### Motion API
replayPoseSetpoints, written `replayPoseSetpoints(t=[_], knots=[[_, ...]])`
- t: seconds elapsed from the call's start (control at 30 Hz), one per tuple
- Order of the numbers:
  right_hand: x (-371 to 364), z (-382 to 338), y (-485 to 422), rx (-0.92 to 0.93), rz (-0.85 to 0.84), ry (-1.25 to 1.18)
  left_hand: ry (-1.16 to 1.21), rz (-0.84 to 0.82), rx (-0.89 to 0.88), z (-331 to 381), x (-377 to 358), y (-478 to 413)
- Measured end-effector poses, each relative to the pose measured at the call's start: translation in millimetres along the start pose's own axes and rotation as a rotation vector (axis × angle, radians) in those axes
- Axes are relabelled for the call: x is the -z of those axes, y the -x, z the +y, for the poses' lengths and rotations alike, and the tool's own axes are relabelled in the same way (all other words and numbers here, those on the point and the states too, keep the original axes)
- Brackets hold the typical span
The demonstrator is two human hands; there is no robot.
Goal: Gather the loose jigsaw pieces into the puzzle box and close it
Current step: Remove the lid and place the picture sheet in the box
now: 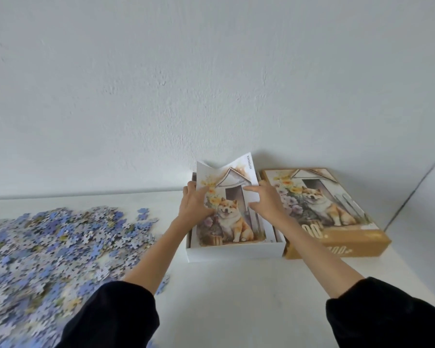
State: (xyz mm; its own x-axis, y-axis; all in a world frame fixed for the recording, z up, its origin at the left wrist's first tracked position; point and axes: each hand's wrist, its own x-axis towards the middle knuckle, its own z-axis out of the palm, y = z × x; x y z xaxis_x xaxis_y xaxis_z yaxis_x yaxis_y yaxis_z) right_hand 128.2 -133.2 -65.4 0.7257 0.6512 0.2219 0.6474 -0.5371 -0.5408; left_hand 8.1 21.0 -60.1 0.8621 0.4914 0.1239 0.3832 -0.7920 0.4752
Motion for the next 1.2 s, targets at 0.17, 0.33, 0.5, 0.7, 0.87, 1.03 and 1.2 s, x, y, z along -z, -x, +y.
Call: replayPoseSetpoints(t=[0.17,0.33,0.5,0.7,0.87,1.03,1.2], knots=[[-0.3,-6.0,-6.5,0.033,-0.171,0.281,-0.261,-0.106,-0.016,3.1,-9.8,-4.4],[-7.7,-13.5,-7.2,0.057,-0.092,0.574,-0.419,-0.097,0.009,7.5,-22.1,-14.8],[-12.1,-12.1,-17.1,0.097,-0.044,0.601,-0.353,-0.012,-0.053,0.2,-29.0,-23.3],[-20.1,-7.5,-30.6,0.137,-0.155,0.443,-0.267,-0.036,-0.084,-0.9,-37.1,-24.6],[-28.9,3.1,-31.1,0.131,-0.280,0.358,-0.305,-0.052,-0.069,-4.5,-43.4,-28.2],[-35.0,6.2,-31.2,0.078,-0.328,0.307,-0.229,-0.147,-0.049,-11.4,-47.6,-40.0],[-38.5,8.6,-30.0,0.019,-0.264,0.298,-0.214,-0.211,-0.062,-15.4,-48.5,-44.6]])
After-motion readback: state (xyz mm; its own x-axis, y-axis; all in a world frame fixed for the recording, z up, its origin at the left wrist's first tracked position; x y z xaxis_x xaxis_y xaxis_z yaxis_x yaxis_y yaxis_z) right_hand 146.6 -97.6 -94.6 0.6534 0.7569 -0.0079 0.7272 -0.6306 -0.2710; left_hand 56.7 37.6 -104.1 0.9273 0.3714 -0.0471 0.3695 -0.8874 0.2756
